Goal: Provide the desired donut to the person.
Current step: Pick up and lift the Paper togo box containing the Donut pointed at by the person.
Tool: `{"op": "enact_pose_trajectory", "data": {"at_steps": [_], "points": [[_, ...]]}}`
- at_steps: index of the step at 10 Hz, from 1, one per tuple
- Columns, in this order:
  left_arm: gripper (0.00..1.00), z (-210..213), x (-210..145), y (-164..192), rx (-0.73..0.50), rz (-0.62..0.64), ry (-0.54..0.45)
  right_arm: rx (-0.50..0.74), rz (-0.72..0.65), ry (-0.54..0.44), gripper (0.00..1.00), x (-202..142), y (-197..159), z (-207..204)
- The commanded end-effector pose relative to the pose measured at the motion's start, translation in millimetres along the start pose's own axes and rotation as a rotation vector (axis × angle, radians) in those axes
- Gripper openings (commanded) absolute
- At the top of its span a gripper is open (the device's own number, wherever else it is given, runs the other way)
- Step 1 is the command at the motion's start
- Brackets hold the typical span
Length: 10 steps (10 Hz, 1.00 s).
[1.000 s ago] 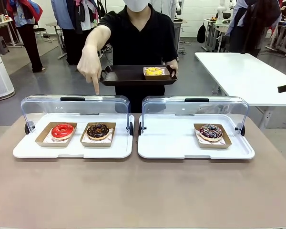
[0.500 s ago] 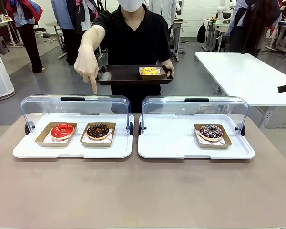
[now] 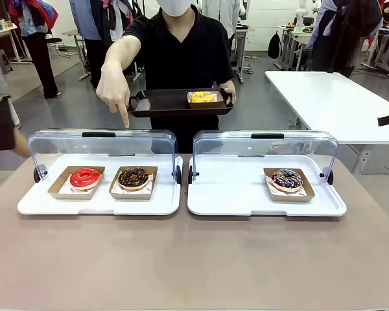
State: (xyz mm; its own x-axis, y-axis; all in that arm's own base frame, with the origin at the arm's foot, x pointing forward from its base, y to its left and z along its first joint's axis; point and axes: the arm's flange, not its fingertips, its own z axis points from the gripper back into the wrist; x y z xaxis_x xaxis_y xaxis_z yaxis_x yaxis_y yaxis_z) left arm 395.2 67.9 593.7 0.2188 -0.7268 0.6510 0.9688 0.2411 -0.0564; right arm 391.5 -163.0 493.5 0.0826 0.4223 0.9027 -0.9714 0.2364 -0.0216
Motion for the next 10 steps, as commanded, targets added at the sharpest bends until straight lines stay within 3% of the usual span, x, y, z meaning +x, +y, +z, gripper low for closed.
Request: {"op": "enact_pose_trajectory", "data": {"at_steps": [1, 3, 5, 10], "points": [[1.00, -39.1, 39.8, -11.9, 0.012, -0.154, 0.289, -0.005, 0.001, -0.007, 1.00, -2.2, -1.1, 0.0], [1.00, -96.1, 63.8, -18.9, 0.004, -0.251, 0.465, -0.005, 0.001, -0.007, 1.00, -2.2, -1.1, 0.0], [1.00, -159.5, 74.9, -25.6, -0.009, -0.316, 0.565, -0.005, 0.001, -0.007, 1.00, -2.2, -1.1, 0.0], [1.00, -268.5, 73.9, -16.1, 0.120, -0.368, 0.669, -0.005, 0.001, -0.007, 1.00, -2.2, -1.1, 0.0]]}}
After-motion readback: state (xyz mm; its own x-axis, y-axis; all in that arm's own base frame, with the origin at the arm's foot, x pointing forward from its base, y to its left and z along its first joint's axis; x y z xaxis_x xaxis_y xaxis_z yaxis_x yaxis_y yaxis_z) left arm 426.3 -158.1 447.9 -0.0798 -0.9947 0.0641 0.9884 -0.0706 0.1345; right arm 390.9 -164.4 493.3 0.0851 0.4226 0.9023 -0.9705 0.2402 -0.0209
